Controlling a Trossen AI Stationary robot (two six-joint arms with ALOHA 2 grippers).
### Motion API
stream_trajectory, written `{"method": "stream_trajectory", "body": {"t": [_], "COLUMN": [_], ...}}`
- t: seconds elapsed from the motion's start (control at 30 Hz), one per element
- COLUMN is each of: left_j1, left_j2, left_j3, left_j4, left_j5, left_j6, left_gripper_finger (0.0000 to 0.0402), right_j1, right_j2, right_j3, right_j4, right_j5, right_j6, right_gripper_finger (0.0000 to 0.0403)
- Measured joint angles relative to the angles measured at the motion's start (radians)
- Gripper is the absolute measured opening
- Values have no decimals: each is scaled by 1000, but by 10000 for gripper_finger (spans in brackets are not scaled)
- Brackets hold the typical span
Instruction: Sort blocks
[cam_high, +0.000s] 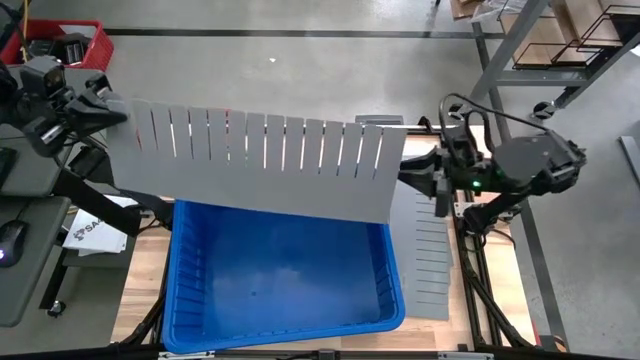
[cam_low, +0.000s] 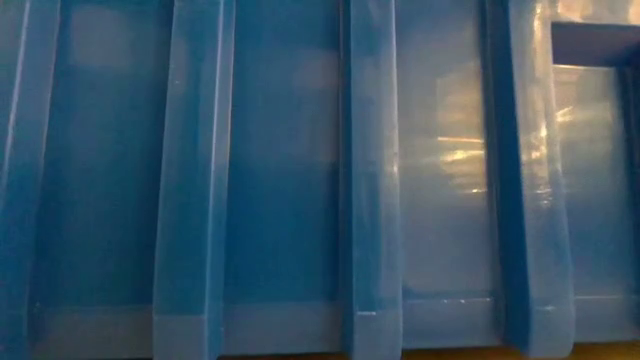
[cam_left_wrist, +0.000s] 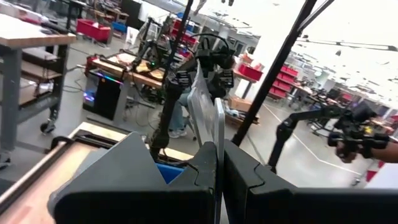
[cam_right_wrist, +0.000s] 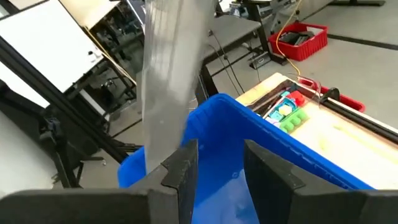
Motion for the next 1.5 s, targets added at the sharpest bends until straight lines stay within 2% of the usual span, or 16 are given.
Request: {"method": "stream_trajectory", "body": {"t": [0.1,0.3,0.37,0.5,0.73,0.97,1.5], "left_j1": [0,0,0,0,0,0,0], "left_j2": [-1,-1,-3,-3,-3,12,46], "left_j3": [0,0,1,21,36,37,36], "left_j4": [1,1,-1,-1,1,2,62], "left_j5": [-11,-19,-19,-24,-62,-74,-94], "left_j6": [13,13,11,11,13,13,74], "left_gripper_finger": [0,0,0,0,0,0,0], "right_j1": [-12,-31,-29,-6,-1,-44,-180], "right_j2": [7,15,5,-31,-57,-17,26], "right_j3": [0,4,19,43,44,41,41], "right_j4": [24,84,46,8,-25,-18,63], "right_j5": [-12,-102,-95,-2,0,-4,-189], "right_j6": [-12,-55,-39,6,93,43,-30], "right_gripper_finger": [119,119,119,119,146,184,186]}}
